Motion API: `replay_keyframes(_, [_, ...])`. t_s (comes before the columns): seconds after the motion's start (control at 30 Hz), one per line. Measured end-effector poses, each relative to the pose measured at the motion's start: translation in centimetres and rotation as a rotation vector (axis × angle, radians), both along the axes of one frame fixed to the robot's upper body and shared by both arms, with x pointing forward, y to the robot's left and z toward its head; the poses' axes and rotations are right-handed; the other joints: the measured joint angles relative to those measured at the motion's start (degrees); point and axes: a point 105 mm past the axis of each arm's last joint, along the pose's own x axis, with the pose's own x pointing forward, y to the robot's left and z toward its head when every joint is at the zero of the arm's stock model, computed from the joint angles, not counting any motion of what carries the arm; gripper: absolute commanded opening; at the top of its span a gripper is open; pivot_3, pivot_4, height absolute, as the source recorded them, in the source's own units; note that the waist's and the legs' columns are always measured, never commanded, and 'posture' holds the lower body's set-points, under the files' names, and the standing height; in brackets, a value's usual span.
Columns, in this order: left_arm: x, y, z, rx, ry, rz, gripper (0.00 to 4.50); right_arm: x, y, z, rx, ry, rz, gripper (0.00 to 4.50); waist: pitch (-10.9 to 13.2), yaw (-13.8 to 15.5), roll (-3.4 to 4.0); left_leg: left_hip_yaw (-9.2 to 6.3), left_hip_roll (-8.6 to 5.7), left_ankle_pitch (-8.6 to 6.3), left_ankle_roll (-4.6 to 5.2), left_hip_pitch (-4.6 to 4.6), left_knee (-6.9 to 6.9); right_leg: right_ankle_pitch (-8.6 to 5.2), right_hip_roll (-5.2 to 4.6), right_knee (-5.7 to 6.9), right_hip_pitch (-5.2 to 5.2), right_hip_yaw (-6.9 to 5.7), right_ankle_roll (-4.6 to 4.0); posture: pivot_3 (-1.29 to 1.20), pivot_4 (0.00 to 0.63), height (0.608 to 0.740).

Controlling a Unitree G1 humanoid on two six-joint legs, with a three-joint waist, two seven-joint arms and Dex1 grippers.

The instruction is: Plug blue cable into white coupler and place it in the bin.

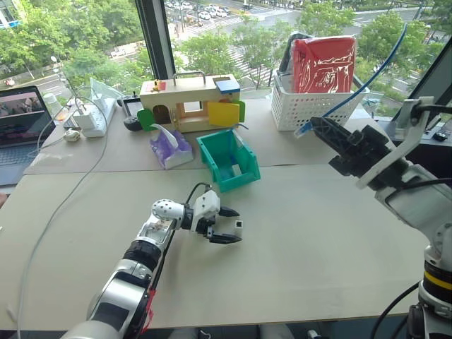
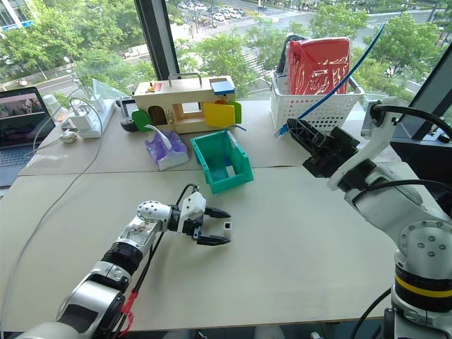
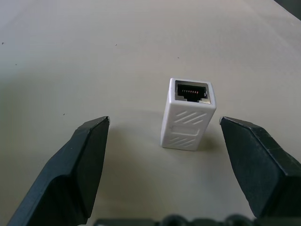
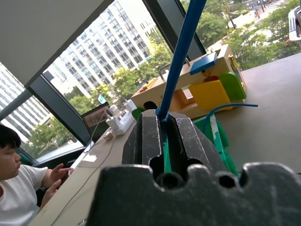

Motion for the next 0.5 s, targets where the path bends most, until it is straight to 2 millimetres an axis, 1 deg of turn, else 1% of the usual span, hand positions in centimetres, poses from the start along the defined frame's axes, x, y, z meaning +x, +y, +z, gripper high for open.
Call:
replay_keyframes(0.07, [-0.1, -0.04, -0.05, -0.002, -0.005, 0.003, 4.03, 0.01, 0.14, -0.03, -0.002, 0.001, 0.005, 0.0, 0.0, 0.0, 0.0, 0.0, 0.0, 0.0, 0.0, 0.0, 0.0, 0.0, 0.0, 0.0, 0.0, 0.0, 0.0, 0.0, 0.15, 0.74])
replay_keyframes(0.13, [-0.21, -0.09, -0.1, -0.002, -0.008, -0.001, 3.51, 0.02, 0.18, -0.07, -0.003, 0.002, 0.007, 0.0, 0.0, 0.1, 0.0, 0.0, 0.0, 0.0, 0.0, 0.0, 0.0, 0.0, 0.0, 0.0, 0.01, 0.0, 0.0, 0.0, 0.15, 0.74])
replay_keyframes(0.17, [-0.24, -0.11, -0.12, -0.001, -0.009, -0.003, 3.33, 0.03, 0.21, -0.09, -0.004, 0.003, 0.008, 0.0, 0.0, 0.1, 0.0, 0.0, 0.0, 0.0, 0.0, 0.0, 0.0, 0.0, 0.0, -0.01, 0.01, 0.0, 0.0, 0.0, 0.15, 0.74])
replay_keyframes(0.2, [-0.27, -0.12, -0.14, 0.0, -0.008, -0.005, 2.91, 0.03, 0.22, -0.1, -0.004, 0.003, 0.009, 0.0, 0.0, 0.1, 0.0, 0.0, 0.0, 0.0, 0.0, 0.0, 0.0, 0.0, 0.0, -0.01, 0.01, 0.0, 0.0, 0.0, 0.15, 0.74])
replay_keyframes(0.4, [-0.48, 0.02, -0.19, 0.01, -0.007, -0.025, 0.83, 0.3, -0.02, -0.28, 0.003, 0.016, 0.002, 0.0, 0.0, 0.0, 0.01, 0.0, 0.0, 0.0, 0.0, 0.02, 0.0, 0.0, 0.0, 0.0, 0.02, 0.0, 0.0, 0.0, 0.15, 0.74])
replay_keyframes(0.43, [-0.47, 0.0, -0.16, 0.008, -0.01, -0.026, 0.61, 0.3, -0.02, -0.29, 0.003, 0.017, 0.002, 0.0, 0.0, 0.0, 0.01, 0.0, 0.0, 0.0, 0.0, 0.02, 0.0, 0.0, 0.0, 0.0, 0.02, 0.0, 0.0, 0.0, 0.15, 0.74])
replay_keyframes(0.5, [-0.48, -0.08, -0.15, 0.009, -0.017, -0.027, 0.61, 0.3, -0.02, -0.31, 0.003, 0.017, 0.002, 0.0, 0.0, 0.1, 0.01, 0.0, 0.0, 0.0, 0.0, 0.01, 0.0, 0.0, 0.0, -0.01, 0.02, 0.0, 0.0, 0.0, 0.15, 0.74])
